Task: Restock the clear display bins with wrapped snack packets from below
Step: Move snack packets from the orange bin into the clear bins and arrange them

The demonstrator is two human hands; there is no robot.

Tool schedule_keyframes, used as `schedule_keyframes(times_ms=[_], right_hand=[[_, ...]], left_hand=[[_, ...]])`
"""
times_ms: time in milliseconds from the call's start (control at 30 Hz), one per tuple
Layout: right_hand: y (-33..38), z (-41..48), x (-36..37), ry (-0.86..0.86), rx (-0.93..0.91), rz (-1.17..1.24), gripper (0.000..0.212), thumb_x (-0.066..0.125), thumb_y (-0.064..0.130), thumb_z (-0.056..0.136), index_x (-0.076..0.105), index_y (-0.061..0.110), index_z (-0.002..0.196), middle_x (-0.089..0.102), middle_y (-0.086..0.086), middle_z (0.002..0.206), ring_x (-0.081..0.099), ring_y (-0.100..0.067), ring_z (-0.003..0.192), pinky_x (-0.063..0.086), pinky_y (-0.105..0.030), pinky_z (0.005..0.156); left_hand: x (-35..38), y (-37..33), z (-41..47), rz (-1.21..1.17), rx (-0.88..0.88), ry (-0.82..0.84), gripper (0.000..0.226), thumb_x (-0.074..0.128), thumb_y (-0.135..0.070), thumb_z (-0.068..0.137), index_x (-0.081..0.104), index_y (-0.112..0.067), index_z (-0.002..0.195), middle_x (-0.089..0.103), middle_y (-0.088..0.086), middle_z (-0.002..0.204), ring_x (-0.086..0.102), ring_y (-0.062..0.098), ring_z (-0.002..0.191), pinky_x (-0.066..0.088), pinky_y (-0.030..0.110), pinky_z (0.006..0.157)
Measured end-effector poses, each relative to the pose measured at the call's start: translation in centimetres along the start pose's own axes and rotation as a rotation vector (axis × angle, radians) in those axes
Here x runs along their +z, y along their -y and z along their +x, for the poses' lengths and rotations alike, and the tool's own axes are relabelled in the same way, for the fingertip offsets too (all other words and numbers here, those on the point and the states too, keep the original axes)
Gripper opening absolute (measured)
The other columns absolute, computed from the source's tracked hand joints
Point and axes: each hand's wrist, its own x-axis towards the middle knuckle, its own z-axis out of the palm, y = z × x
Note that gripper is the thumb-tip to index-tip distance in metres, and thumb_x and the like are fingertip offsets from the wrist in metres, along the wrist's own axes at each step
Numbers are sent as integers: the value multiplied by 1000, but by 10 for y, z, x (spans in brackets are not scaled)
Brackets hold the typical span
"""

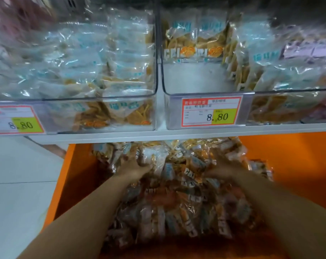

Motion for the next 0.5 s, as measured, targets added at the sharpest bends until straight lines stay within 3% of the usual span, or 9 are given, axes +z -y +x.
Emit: schedule_keyframes(times_ms=[67,133,200,233,367,500], right_hand=[[-3,5,3,-12,-2,86,112,77,20,76,-5,16,151,-1,-6,160,5,-25,146,21,-33,112],[0,8,7,-14,-15,137,113,80,20,74,-3,21,152,4,-4,159,9,-24,145,30,-32,107],[7,11,14,49,-21,219,106,79,18,75,7,26,152,19,-4,156,27,-25,139,48,-28,86],[10,12,19,94,-39,240,100,79,14,75,14,26,150,27,-4,153,34,-23,134,48,-25,80],[11,18,32,145,-56,184,97,82,20,72,22,26,149,27,-4,154,32,-25,136,40,-31,101],[6,24,31,103,-49,213,96,81,14,72,24,23,148,29,-5,152,32,-25,137,35,-28,102]], left_hand=[[2,4,5,-45,-7,-22,96,68,-53,79,6,-36,151,31,16,152,48,36,126,51,28,77],[3,8,8,-115,5,-35,103,74,-59,68,15,-37,150,32,13,152,44,33,130,48,39,97],[2,9,9,-206,3,-37,106,78,-58,63,21,-37,149,33,8,152,43,30,132,43,41,104],[3,9,9,-234,5,-30,104,79,-55,65,22,-35,149,36,6,150,44,29,130,42,38,104],[10,-1,5,-202,46,42,90,75,-44,77,24,-24,148,45,-4,137,47,19,122,39,26,97],[15,-2,7,-257,35,69,88,75,-43,77,26,-25,147,44,0,144,46,23,127,40,31,103]])
